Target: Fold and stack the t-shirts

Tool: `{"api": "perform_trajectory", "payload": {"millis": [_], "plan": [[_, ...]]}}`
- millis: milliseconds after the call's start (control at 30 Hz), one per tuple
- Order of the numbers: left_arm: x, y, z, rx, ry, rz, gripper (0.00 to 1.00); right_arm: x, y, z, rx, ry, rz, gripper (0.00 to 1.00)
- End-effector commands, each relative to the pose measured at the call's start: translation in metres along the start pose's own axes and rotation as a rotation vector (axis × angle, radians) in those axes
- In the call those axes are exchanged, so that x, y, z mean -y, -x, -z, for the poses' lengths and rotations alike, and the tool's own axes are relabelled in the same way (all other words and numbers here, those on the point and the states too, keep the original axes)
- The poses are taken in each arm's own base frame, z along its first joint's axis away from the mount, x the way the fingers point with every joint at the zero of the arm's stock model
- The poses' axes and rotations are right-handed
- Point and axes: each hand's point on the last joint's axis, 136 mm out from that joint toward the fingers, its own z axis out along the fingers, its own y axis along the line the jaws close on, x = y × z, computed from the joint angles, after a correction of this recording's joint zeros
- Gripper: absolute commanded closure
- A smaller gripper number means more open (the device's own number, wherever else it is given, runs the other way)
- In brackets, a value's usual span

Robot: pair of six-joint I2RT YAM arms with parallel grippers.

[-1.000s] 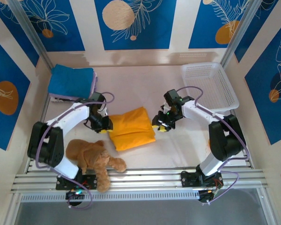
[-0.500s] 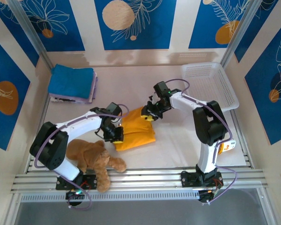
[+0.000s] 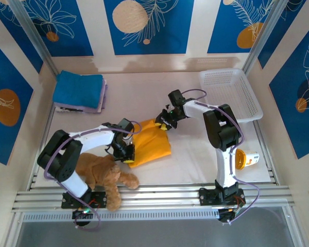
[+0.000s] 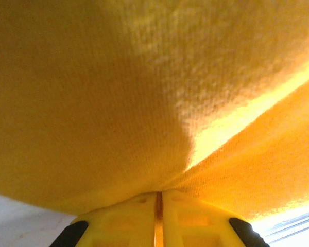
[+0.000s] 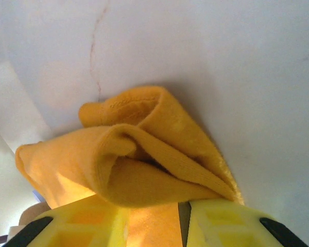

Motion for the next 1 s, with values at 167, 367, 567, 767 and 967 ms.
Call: {"api": "perform_trajectory", "payload": {"millis": [167,367,567,767,967], "plan": [[0.016,0.017,0.038,0.066,0.024,-0.051,0.64,-0.028,-0.008,0.061,0.122,0.037,0.116,0.63],[0.001,0.036,0.080,0.181,0.058,-0.007,0.48,-0.028,-0.028,0.098,0.155,0.020,0.162,0.62],[-0.027,0.046,0.076,0.201,0.072,0.064,0.39,-0.010,-0.043,0.107,0.157,0.017,0.138,0.61],[-0.025,0.062,0.060,0.206,-0.004,0.091,0.35,0.005,-0.049,0.113,0.163,0.018,0.113,0.60],[-0.021,0.071,0.043,0.190,-0.043,0.110,0.36,0.011,-0.048,0.123,0.175,0.026,0.098,0.60]]}}
